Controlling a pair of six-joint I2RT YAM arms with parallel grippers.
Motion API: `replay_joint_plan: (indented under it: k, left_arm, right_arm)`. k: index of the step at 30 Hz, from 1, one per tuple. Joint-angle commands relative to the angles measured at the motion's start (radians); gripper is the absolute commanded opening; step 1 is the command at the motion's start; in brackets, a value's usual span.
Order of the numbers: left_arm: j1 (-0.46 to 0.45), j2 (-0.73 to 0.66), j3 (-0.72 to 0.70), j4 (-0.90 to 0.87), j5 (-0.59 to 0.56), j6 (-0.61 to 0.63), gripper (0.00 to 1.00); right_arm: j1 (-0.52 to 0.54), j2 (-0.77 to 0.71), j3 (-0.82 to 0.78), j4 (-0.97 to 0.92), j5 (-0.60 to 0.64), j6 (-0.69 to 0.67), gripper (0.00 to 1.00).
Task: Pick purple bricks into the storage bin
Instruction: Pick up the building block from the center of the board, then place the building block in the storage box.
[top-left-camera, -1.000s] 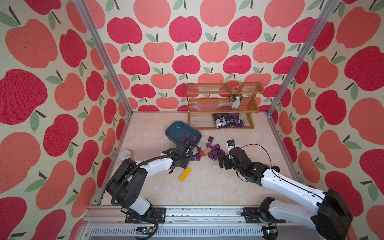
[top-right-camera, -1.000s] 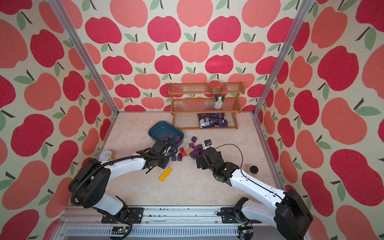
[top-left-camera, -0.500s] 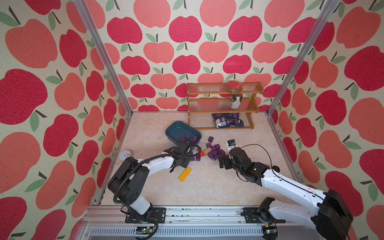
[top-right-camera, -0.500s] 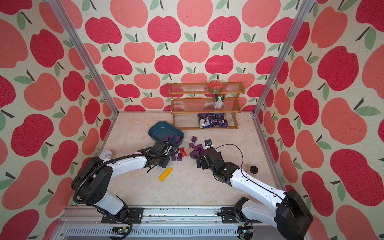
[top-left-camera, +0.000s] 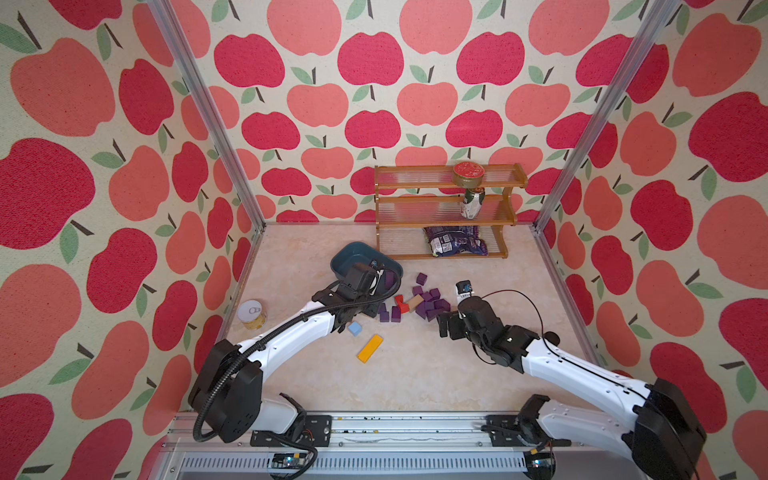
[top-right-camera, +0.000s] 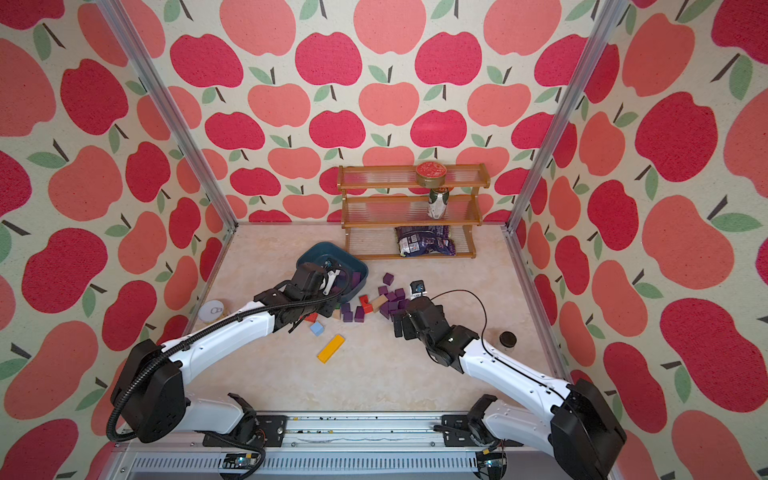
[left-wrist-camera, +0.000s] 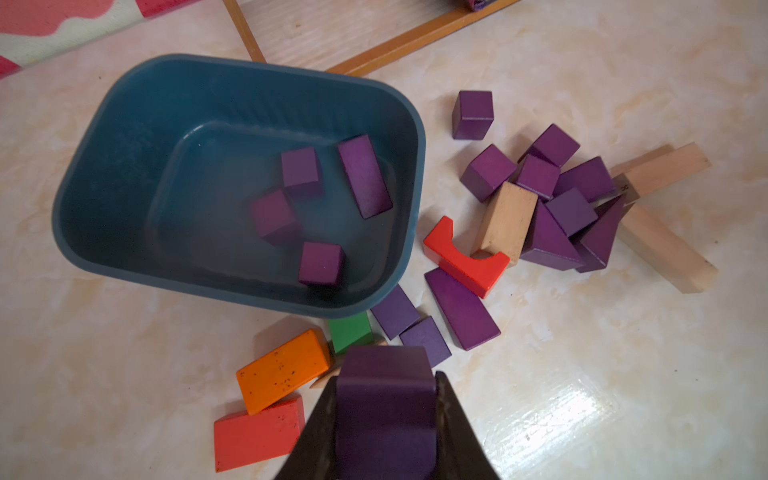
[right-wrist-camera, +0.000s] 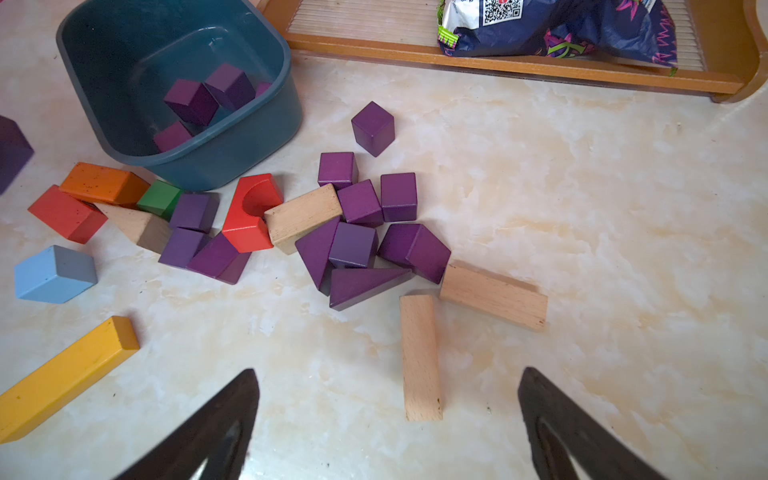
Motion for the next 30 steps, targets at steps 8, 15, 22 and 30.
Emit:
replay_joint_plan:
  k: [8,15,22,30]
  left_arm:
    - [0.097,0.108,0.178,0.02,0.03,0.001,0.23]
    - [0.177,0.345,0.387,0.001,0.037,0.027,0.24]
    - [0.249,0.611,0.646,-0.093,0.047,0.034,0.23]
    - [0.292,0.744,0.764,-0.136,0.073,0.026,0.27]
  right_arm:
    - [-0.008,0.009,-0.01,0.043,-0.036,-0.011,0.99]
    - [-0.013,0.044,0.023,0.04,-0.075,-0.042,0.99]
    - [-0.018,0.085,0.04,0.054,-0.123,-0.071,0.99]
    - [-0.021,0.132,0.044,0.071,-0.145,-0.051,0.99]
